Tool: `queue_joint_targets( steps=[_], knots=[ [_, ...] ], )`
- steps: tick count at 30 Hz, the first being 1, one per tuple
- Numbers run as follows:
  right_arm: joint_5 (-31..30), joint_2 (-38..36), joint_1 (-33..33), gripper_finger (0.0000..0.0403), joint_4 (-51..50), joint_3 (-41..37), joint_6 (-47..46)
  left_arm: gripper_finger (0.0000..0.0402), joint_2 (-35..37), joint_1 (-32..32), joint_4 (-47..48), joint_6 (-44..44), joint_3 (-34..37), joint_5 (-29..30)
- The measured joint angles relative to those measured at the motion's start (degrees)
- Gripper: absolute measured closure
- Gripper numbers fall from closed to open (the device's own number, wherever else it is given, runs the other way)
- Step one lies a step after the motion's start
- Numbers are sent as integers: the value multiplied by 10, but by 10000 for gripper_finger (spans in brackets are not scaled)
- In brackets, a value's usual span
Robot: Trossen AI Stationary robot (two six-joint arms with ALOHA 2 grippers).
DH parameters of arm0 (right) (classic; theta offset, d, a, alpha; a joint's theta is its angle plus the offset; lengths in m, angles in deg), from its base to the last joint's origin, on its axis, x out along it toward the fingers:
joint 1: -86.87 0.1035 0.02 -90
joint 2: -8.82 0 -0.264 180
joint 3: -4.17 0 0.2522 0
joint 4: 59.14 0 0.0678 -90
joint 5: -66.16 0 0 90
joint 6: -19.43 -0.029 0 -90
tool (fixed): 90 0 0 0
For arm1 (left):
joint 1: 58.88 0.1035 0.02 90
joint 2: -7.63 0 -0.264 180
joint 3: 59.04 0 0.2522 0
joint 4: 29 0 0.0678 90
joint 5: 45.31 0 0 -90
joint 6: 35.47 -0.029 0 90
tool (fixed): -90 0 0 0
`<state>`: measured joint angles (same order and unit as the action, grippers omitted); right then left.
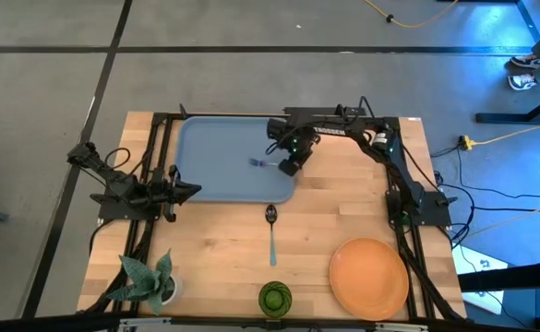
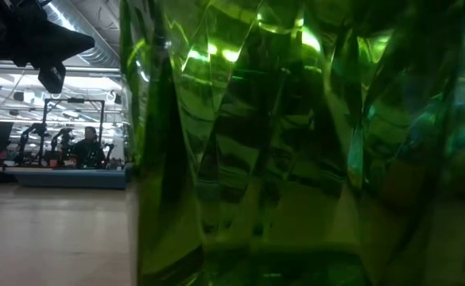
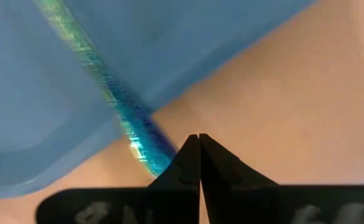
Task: Pick and place plate/cup/fork/spoon on tray
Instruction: Put the blue fork on the blue tray
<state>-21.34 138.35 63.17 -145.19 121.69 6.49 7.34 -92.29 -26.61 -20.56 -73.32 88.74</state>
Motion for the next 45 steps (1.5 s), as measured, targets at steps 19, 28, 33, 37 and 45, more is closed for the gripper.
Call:
queue_joint_targets(
  steps=[19,28,33,37,45],
  knots=[
    [103,0,84,402,34,0,-33,401,0,0,0,0,0,0],
    [127,0,103,402,25,24,-33,401,0,0,1,0,0,0],
    [123,0,108,402,44,98,-18,401,0,0,1,-1,0,0],
    [124,0,106,402,137,138,-33,401,0,0,1,-1,0,0],
    [154,56,103,402,198,183,-28,401,0,0,1,-1,0,0]
  ],
)
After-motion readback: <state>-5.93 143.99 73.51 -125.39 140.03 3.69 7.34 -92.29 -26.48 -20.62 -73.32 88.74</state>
